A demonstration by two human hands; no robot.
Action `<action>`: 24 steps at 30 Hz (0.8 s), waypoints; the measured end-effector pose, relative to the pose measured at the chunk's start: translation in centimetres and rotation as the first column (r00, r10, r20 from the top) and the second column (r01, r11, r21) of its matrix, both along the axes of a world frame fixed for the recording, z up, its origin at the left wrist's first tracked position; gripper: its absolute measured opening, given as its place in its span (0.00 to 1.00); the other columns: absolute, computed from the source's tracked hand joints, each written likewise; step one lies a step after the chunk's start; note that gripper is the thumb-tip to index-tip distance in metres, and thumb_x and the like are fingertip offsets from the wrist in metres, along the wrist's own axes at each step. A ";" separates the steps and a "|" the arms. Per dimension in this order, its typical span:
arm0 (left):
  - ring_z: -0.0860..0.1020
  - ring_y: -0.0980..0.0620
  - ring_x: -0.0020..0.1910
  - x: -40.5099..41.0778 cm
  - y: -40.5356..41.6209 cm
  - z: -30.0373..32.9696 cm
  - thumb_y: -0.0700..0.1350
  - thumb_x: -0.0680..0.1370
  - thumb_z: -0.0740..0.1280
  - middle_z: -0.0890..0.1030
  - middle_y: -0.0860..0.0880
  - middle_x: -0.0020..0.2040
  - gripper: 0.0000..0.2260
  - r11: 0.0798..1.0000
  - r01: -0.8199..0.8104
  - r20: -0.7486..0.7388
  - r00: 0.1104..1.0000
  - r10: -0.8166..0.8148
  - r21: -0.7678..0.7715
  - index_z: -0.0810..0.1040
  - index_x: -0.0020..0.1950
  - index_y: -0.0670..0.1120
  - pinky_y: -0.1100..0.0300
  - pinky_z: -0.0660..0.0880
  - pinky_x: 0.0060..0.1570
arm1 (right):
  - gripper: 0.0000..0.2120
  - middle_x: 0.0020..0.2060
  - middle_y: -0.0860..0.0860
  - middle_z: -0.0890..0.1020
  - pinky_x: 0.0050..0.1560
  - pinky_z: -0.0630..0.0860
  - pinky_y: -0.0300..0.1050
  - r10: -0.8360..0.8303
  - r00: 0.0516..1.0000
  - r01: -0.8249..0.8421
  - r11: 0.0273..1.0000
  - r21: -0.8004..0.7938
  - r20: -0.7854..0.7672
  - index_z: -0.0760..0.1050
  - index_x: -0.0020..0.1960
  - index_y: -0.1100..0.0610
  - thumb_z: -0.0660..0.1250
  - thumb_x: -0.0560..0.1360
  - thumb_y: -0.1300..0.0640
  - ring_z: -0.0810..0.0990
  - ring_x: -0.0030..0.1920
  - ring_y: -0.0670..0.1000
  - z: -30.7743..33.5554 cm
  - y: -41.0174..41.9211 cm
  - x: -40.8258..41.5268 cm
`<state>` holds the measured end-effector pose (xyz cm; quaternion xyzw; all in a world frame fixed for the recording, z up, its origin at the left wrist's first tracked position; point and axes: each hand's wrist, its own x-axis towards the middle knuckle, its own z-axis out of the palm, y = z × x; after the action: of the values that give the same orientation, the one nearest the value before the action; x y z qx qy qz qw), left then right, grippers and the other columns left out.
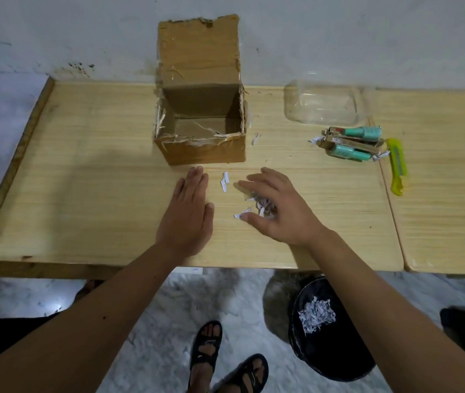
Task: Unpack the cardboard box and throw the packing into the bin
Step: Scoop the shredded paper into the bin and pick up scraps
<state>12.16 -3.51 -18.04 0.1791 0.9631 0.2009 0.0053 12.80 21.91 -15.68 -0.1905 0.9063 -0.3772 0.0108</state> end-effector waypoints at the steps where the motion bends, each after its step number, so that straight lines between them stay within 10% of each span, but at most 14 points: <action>1: 0.52 0.45 0.86 0.0 0.0 0.0 0.47 0.83 0.51 0.57 0.38 0.86 0.29 1.000 -0.007 0.002 1.000 0.007 0.005 0.59 0.83 0.35 0.47 0.48 0.85 | 0.25 0.69 0.48 0.77 0.77 0.64 0.50 -0.001 0.999 0.001 1.000 0.004 -0.036 0.78 0.71 0.48 0.75 0.75 0.43 0.66 0.76 0.56 -0.1 0.0 0.0; 7: 0.53 0.45 0.86 -0.1 0.2 0.4 0.47 0.83 0.55 0.58 0.39 0.85 0.30 1.000 -0.029 0.012 1.000 0.029 0.005 0.60 0.83 0.36 0.50 0.46 0.85 | 0.04 0.60 0.46 0.83 0.63 0.71 0.44 -0.017 0.994 0.017 1.000 -0.007 -0.107 0.87 0.52 0.48 0.75 0.78 0.52 0.74 0.62 0.55 -0.4 0.5 1.3; 19: 0.54 0.43 0.86 0.1 0.5 0.6 0.49 0.82 0.52 0.59 0.37 0.85 0.32 0.996 -0.037 0.008 0.999 0.038 -0.077 0.60 0.82 0.34 0.46 0.48 0.85 | 0.05 0.48 0.56 0.80 0.40 0.82 0.50 -0.177 0.948 0.215 0.969 0.122 -0.265 0.84 0.54 0.62 0.73 0.80 0.62 0.80 0.47 0.57 -0.5 4.9 8.0; 24: 0.52 0.42 0.86 0.1 0.3 0.8 0.52 0.82 0.50 0.56 0.38 0.85 0.33 0.997 -0.023 0.021 0.999 0.024 -0.078 0.57 0.83 0.35 0.48 0.46 0.85 | 0.06 0.48 0.57 0.80 0.45 0.83 0.48 -0.258 0.939 0.290 0.949 0.123 -0.227 0.82 0.53 0.65 0.70 0.80 0.63 0.82 0.48 0.57 -0.1 6.6 12.2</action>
<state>12.24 -3.21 -17.27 0.1652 0.9721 0.1651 0.0206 25.01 28.49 -15.74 -0.0991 0.9466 -0.2816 -0.1218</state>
